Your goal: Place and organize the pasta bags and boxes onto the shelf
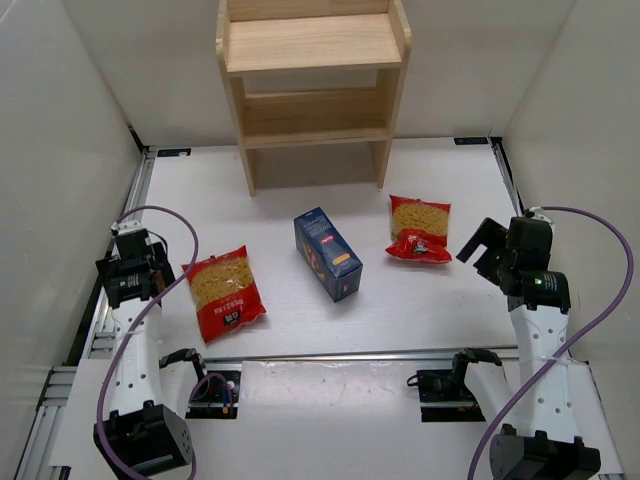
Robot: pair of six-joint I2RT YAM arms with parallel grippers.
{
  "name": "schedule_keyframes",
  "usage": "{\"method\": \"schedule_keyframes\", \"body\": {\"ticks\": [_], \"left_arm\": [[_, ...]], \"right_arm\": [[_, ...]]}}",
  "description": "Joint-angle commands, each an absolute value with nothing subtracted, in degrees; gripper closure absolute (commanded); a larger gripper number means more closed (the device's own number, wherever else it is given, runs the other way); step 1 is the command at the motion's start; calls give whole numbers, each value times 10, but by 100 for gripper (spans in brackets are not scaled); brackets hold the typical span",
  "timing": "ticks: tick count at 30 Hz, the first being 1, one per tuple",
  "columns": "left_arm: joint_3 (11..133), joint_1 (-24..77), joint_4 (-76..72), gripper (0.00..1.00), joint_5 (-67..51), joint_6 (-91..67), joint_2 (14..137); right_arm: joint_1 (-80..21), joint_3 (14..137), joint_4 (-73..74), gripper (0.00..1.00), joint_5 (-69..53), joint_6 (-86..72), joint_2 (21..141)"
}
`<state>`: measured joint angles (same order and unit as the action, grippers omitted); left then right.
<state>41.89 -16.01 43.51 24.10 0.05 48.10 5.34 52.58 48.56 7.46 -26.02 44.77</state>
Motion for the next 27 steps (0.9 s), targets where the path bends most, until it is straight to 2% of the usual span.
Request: {"method": "schedule_keyframes", "body": {"ticks": [1, 2, 6, 8, 11, 13, 17, 22, 27], "left_arm": [[456, -163, 439, 0, 213, 0, 470], [464, -157, 448, 0, 199, 0, 470], [567, -142, 544, 0, -62, 0, 503], [650, -106, 572, 0, -89, 0, 572], [717, -28, 597, 0, -37, 0, 699], [717, 27, 568, 0, -4, 0, 742], [677, 70, 522, 0, 68, 0, 817], [613, 77, 557, 0, 50, 0, 809], [523, 106, 544, 0, 87, 0, 804]], "right_arm": [[55, 525, 487, 0, 64, -255, 447], [55, 525, 487, 0, 56, -255, 454], [55, 530, 476, 0, 32, -244, 474], [55, 530, 470, 0, 14, -243, 492], [55, 545, 458, 0, -3, -263, 520], [49, 552, 445, 0, -18, -271, 539], [12, 573, 445, 0, 21, -283, 552], [-41, 573, 439, 0, 61, -301, 557], [-71, 558, 428, 0, 68, -323, 590]]}}
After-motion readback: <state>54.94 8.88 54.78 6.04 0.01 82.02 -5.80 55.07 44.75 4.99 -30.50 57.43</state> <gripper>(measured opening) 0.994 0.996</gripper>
